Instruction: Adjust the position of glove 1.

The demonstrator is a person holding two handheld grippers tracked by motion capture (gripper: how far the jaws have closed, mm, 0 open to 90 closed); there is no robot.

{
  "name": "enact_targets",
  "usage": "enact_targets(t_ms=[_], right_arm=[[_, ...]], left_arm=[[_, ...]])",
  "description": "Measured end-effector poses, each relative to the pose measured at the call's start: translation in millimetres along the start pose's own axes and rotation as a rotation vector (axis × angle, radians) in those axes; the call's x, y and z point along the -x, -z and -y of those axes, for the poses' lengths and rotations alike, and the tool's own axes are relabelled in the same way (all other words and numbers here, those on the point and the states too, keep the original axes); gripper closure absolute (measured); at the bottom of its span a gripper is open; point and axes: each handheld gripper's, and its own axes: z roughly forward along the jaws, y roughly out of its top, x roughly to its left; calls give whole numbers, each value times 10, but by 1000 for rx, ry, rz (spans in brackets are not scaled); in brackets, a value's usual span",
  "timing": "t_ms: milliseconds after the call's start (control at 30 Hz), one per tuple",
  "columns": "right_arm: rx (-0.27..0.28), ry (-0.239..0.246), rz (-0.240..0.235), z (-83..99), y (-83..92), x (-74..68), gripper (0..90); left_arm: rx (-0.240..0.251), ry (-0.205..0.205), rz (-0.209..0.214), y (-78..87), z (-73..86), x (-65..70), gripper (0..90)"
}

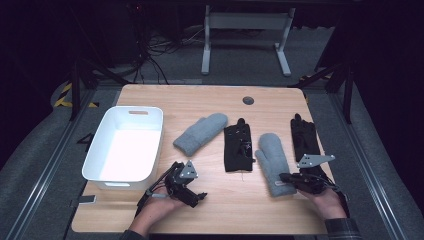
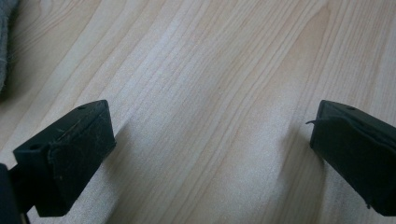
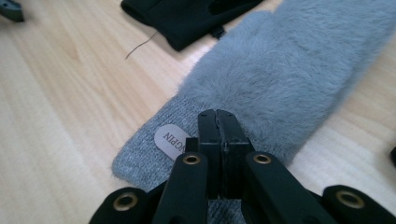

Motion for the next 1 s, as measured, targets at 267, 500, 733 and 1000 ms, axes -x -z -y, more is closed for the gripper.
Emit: enact_targets(t_ms=[267,500,733,1000], right_arm=[[33,21,30,36,133,-86,900],[7,-37,96,154,215,183,900],[-64,-25,74,268,124,164,900],[-74,22,17,242,55,-53,900]], left_arm=[[2,1,-2,-2,1,1,1],[-1,0,0,0,0,0,1],[2,1,-2,-2,1,1,1],[2,0,-1,-2,1,1,1]])
